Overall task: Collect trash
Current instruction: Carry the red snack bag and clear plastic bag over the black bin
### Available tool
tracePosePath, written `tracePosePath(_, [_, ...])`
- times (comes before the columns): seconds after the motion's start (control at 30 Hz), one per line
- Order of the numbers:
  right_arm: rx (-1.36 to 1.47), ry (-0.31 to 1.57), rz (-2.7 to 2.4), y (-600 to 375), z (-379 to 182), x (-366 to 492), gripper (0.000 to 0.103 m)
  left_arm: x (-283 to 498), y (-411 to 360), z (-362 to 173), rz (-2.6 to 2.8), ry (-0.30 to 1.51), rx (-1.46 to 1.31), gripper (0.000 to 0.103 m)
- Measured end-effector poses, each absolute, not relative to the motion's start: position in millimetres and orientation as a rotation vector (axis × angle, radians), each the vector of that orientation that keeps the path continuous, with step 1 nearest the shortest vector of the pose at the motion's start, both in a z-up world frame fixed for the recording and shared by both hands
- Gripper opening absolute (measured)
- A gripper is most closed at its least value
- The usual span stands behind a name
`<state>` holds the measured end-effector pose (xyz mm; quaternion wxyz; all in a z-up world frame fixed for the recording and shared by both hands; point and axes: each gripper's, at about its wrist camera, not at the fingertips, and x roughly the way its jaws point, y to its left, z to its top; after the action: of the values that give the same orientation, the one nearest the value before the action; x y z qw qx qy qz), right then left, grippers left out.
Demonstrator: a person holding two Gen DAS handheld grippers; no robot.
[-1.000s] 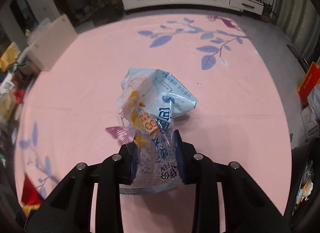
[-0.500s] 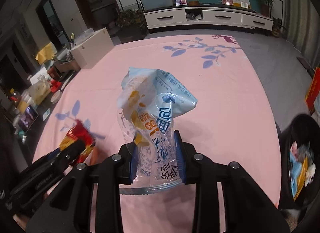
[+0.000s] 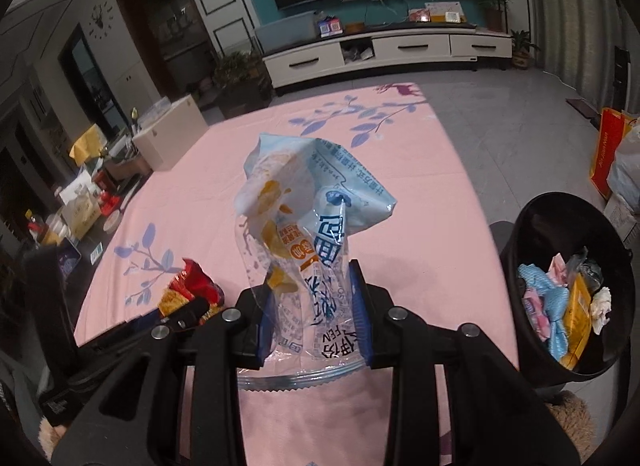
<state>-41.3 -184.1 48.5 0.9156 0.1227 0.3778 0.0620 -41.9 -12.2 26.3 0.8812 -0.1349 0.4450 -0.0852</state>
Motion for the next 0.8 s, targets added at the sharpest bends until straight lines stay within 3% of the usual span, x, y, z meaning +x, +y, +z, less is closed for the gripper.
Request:
tracePosePath(0.23, [0.277,0.723,0.141,-200.9,62.6,-55.9,0.034,-58.1,-21.9,29.0,-0.159,0.918,-0.305,0.053])
tracePosePath(0.8, [0.354,0.490,0.099,-261.3,114.8,-116.8,0.035,-122.5,-74.6,120.6,-0.271,0.620,-0.202,0.053])
